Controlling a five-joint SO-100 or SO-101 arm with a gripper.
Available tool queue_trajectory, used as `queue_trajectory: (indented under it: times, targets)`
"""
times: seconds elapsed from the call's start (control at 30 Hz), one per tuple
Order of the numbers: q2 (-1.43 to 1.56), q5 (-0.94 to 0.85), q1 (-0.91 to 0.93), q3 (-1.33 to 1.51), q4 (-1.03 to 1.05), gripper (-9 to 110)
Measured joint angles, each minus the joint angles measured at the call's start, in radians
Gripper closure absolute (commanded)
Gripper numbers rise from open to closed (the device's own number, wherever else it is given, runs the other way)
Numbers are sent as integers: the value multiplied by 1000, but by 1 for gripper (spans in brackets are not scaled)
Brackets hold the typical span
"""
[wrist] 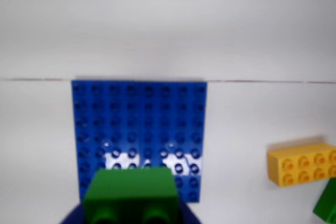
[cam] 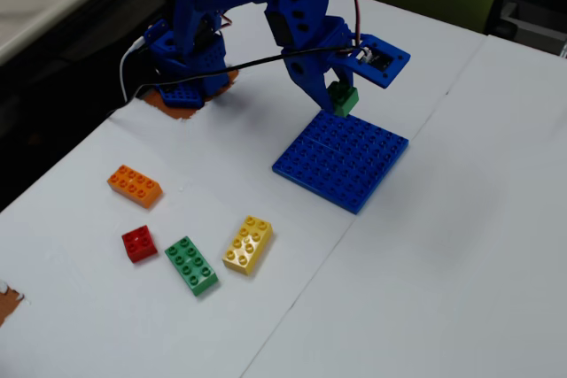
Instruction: Pick up the 2x2 green block and go up the 8x8 blue block.
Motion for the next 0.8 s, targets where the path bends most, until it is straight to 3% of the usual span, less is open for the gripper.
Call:
queue_trajectory:
  times: [0.8]
  targets:
    - [0, -20, -17, 9, 0, 93]
